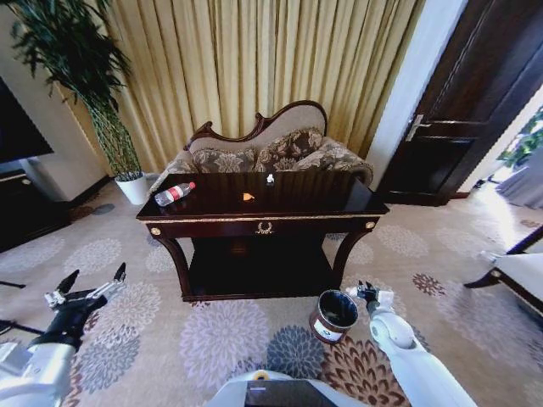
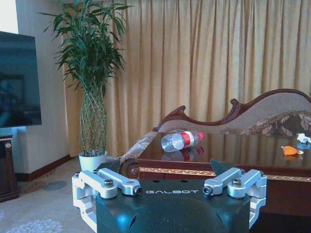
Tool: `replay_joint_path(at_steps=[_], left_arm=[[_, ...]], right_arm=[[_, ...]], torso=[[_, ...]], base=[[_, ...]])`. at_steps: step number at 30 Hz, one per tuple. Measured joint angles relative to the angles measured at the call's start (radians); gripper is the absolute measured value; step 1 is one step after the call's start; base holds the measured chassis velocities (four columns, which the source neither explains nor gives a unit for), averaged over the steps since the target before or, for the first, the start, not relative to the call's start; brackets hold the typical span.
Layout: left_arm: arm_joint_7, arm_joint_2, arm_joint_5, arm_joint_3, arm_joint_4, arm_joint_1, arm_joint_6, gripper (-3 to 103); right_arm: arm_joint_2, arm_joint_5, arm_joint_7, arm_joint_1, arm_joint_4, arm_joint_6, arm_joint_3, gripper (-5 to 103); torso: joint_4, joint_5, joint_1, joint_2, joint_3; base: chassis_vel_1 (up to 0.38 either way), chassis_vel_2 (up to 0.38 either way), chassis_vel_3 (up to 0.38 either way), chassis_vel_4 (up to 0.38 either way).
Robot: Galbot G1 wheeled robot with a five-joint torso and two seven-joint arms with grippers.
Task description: Move to the front of the table and place the trash on the table into the trash bin.
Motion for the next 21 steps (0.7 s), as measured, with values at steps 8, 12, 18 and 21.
replay_joint_path(at_steps=[8,12,18,21], left_arm=[[-0.002,-0.002,-0.002,-0.003,0.000,0.000,0.000,100],[-0.003,-0.004,-0.002,0.004,0.000,-0.003,0.000,100],[-0.004,-0.009,0.000,0.024,0.000,-0.014,0.000,100],[-0.004,-0.014,0.001,0.030,0.000,-0.017,0.000,100]], right_arm=[[-0.039,0.089,-0.060,-0.042,0.189,0.016,0.059,68],[-0.088,0.186,-0.065,-0.049,0.360,0.001,0.091,84],[-0.173,0.321,-0.044,-0.052,0.588,-0.031,0.138,98],[-0.208,0.371,-0.022,-0.054,0.681,-0.043,0.167,100]], torso=[[-0.0003,0.0005,0.000,0.000,0.000],[0.0002,0.0001,0.000,0.000,0.000],[0.0000,0.0001,0.000,0.000,0.000],[0.0001,0.0001,0.000,0.000,0.000]], base=[[0.000,0.000,0.000,0.000],[0.000,0.000,0.000,0.000],[0.000,0.000,0.000,0.000],[0.000,0.000,0.000,0.000]])
